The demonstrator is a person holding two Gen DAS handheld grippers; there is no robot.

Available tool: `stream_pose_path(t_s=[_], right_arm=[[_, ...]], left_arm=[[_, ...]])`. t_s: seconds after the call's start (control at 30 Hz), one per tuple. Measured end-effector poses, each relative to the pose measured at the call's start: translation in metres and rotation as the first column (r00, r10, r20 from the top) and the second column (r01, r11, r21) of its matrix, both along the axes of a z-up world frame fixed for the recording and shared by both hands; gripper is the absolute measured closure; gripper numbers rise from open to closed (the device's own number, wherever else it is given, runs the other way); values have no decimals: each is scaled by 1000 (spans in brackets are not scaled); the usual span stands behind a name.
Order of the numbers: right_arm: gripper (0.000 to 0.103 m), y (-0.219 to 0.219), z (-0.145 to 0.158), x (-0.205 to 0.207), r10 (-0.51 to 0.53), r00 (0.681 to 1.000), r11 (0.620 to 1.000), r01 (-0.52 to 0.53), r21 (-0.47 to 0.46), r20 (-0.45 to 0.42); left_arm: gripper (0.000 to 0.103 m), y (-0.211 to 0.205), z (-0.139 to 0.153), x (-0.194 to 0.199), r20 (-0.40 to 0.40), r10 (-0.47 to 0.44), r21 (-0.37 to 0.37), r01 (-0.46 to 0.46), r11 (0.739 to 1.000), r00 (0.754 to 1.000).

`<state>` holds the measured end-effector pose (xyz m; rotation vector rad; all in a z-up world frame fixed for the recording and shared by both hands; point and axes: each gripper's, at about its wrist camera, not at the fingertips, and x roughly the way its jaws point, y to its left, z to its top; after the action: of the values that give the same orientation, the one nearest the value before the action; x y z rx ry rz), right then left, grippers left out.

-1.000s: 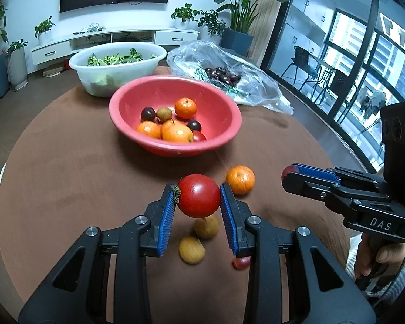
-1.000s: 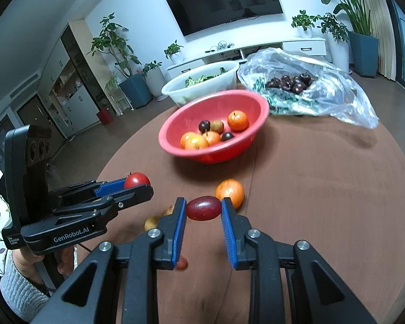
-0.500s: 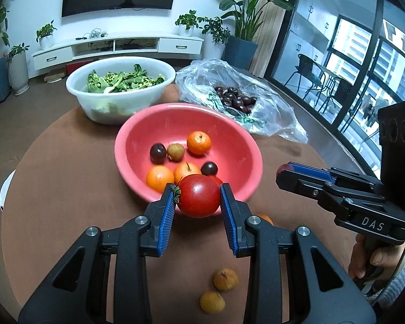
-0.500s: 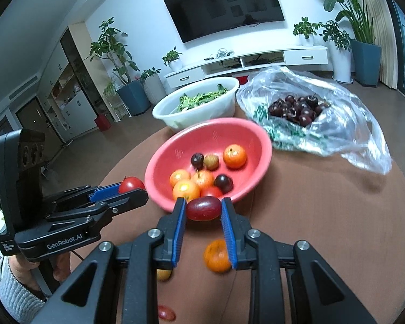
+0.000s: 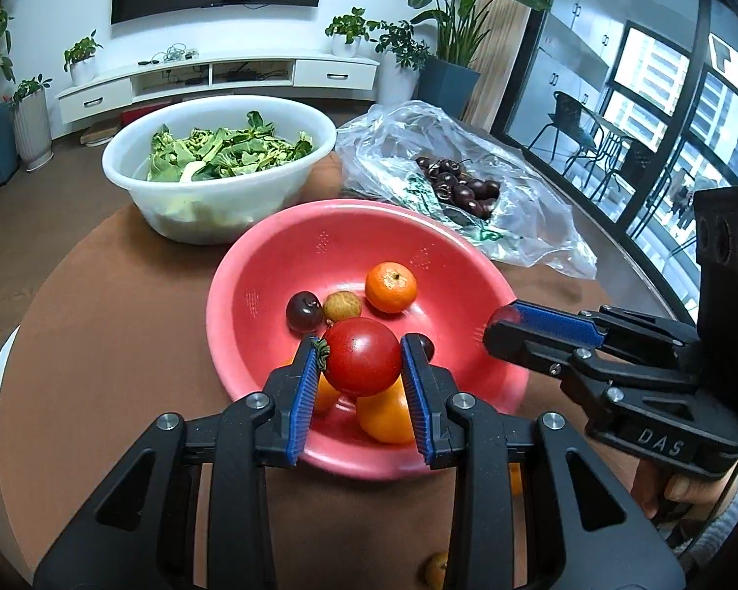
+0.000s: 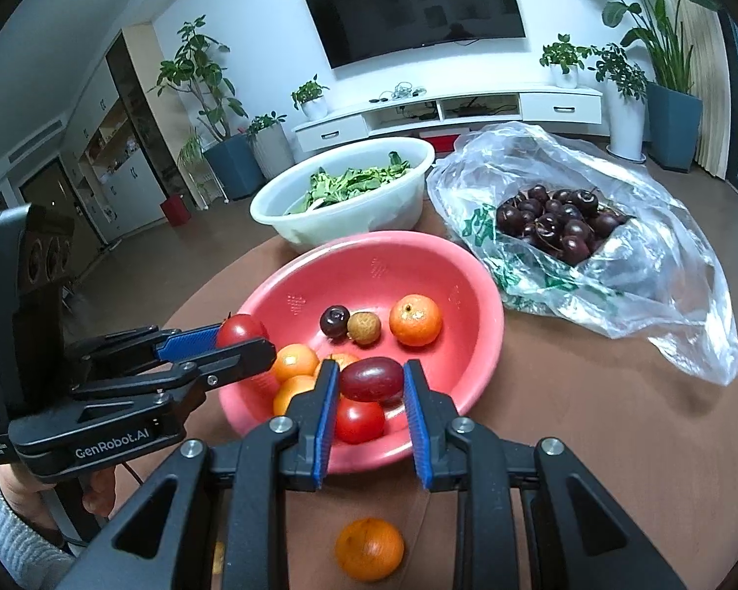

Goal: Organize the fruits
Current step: 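Release the grape into the red bowl with right tool while left releases the tomato, then move both open tools back toward the remaining grape and russet fruits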

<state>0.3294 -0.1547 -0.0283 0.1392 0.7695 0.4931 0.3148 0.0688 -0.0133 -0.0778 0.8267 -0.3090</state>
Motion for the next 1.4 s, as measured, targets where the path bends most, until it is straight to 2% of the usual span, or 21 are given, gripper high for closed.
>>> stream_pose_path(t_s=[0.57,0.67,0.73,0.77,0.8,0.9,1.1,1.4], right_arm=[[73,14,-18,24,5,1000,995,-4,-98,6],[70,14,-18,24,5,1000,994,-4,-107,12],[60,14,-17,23,-1,1000,994,3,-111,22],[60,14,-15,22,-1,1000,994,4,-113,28],[60,14,-15,21,-1,999,993,5,-115,34],[60,14,-12,20,-3,999,993,8,-118,42],[60,9,-4,12,-2,998,995,7,-100,58],[59,0,14,-25,9,997,998,-4,-60,83]], left_arm=[[72,-8,-26,46,-33,39,69,-36,997,999],[71,-9,-30,51,-42,45,78,-42,996,998],[65,-9,-32,52,-43,50,86,-47,995,998],[56,-9,-31,51,-32,49,88,-46,995,998],[52,-10,-30,51,-23,51,89,-49,995,998],[51,-9,-27,50,-18,56,84,-55,995,998],[51,0,-20,39,-9,81,54,-80,995,997],[51,14,-3,-19,22,103,21,-104,994,994]])
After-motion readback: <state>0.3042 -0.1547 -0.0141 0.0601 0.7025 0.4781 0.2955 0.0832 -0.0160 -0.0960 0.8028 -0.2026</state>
